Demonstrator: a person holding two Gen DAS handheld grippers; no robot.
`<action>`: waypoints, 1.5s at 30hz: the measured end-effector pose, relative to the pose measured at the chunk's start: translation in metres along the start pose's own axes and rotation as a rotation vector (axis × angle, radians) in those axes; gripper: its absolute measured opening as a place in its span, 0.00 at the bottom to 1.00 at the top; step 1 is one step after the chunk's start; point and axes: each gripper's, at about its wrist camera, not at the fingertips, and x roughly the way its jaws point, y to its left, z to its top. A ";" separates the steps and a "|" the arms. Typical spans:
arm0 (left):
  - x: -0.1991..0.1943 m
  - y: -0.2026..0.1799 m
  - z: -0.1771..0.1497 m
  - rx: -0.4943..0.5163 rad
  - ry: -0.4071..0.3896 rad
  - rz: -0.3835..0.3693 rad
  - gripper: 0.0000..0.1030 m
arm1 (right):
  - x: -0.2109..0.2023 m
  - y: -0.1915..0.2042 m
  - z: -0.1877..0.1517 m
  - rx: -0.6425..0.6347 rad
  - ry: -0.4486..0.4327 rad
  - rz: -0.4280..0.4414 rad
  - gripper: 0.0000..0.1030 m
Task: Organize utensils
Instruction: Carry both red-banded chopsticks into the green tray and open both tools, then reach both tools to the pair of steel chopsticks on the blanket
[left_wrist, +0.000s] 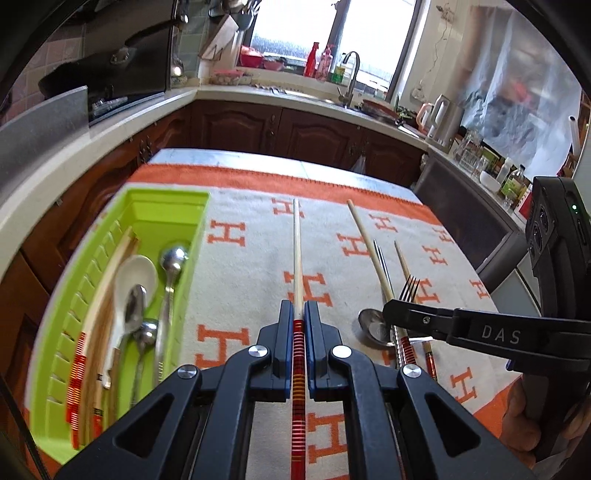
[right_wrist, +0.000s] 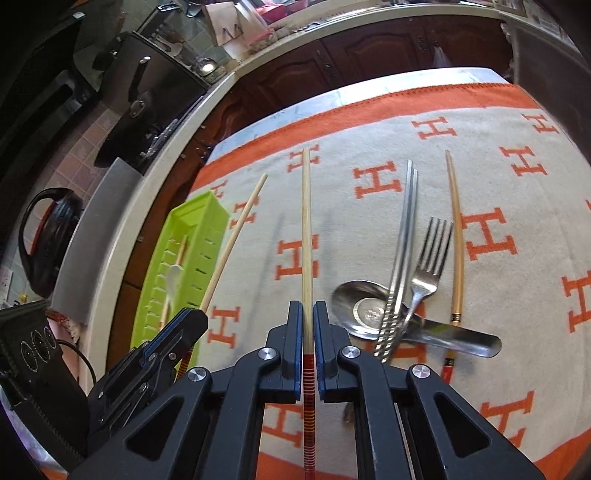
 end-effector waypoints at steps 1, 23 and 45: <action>-0.006 0.002 0.003 0.002 -0.012 0.009 0.03 | -0.002 0.007 0.000 -0.011 0.000 0.010 0.05; -0.034 0.142 -0.004 -0.144 0.097 0.235 0.08 | 0.069 0.158 0.018 -0.088 0.189 0.133 0.06; -0.084 0.159 0.009 -0.187 -0.009 0.334 0.48 | 0.099 0.182 0.001 -0.134 0.219 0.092 0.26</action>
